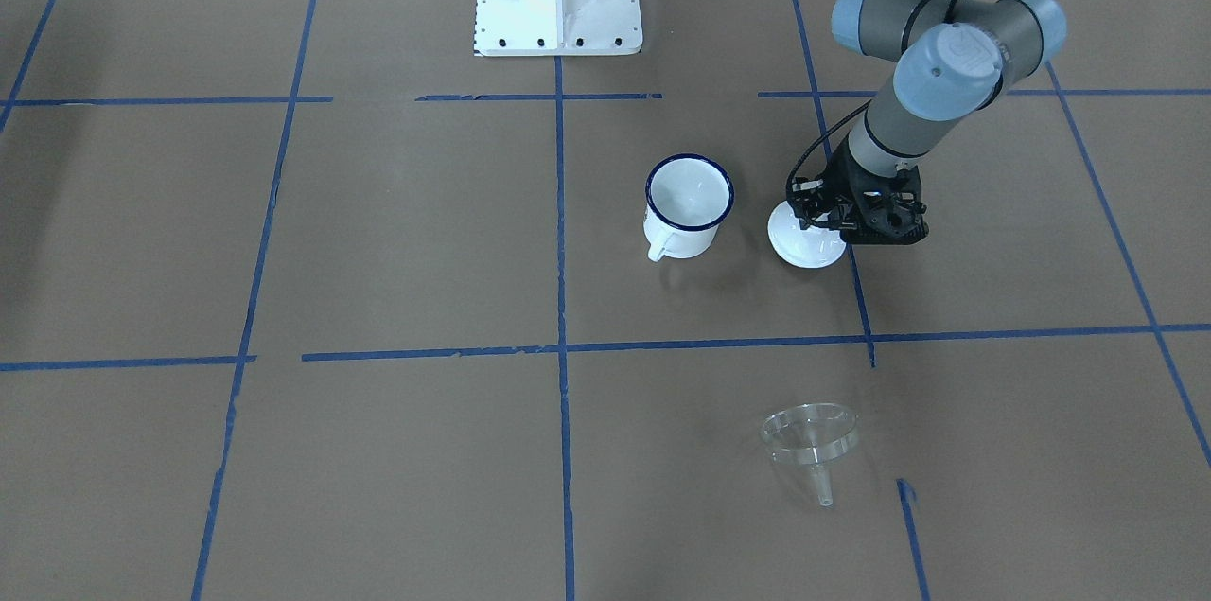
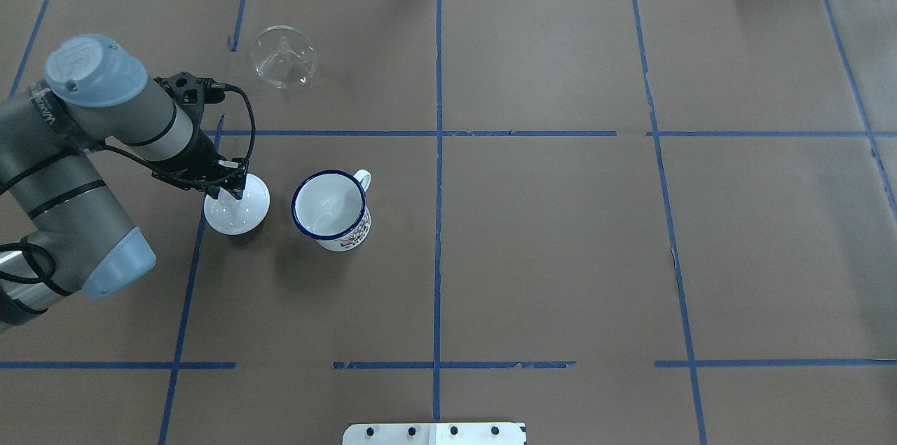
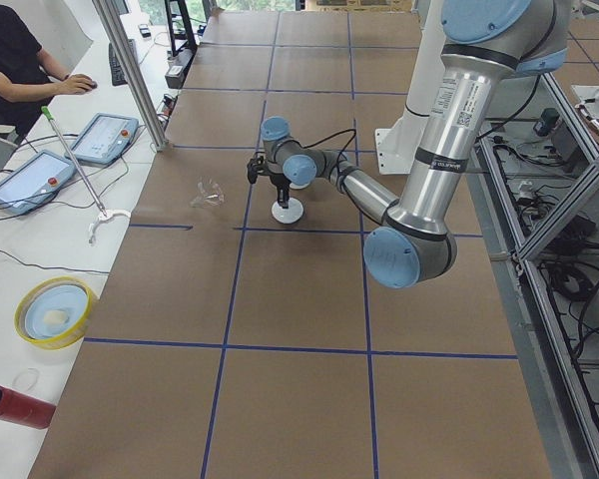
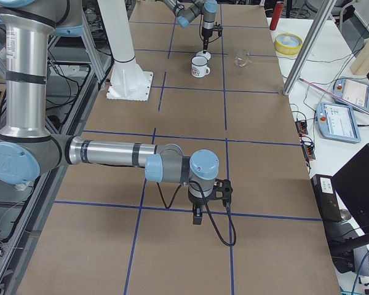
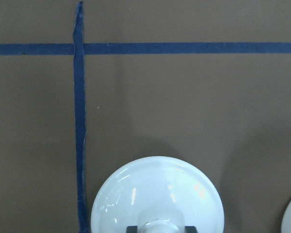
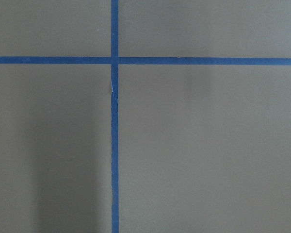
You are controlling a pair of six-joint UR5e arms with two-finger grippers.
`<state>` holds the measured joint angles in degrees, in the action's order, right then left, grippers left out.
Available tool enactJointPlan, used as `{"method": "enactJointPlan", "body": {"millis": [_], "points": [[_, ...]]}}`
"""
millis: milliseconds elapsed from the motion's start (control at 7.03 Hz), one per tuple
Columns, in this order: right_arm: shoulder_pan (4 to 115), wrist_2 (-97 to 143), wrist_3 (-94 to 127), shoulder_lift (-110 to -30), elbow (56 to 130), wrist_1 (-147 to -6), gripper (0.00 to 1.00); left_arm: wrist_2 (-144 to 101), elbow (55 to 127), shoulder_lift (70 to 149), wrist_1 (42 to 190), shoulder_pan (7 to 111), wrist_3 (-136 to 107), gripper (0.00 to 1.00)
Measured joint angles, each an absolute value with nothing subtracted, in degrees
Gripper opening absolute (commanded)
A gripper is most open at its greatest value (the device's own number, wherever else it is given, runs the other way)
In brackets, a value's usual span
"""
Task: Remove funnel from cup
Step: 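Lift the lid and carry it over the white mug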
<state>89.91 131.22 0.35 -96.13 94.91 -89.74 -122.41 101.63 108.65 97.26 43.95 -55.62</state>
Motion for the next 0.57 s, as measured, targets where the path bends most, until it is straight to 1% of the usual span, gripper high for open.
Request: {"method": "enactJointPlan", "body": {"millis": [284,427,569], "points": [[89.91,131.22,0.35,-96.15,94.92,-89.74,1.00,-122.30,110.07,110.66,83.59,44.65,-54.95,0.00],[89.91,131.22,0.35,-96.15,94.92,-89.74,1.00,-122.27,113.35,113.81,75.07,45.85,-54.14,0.00],[89.91,131.22,0.35,-96.15,94.91,-89.74,1.00,-122.26,114.86,118.12,67.59,47.53,-52.77,0.00]]}}
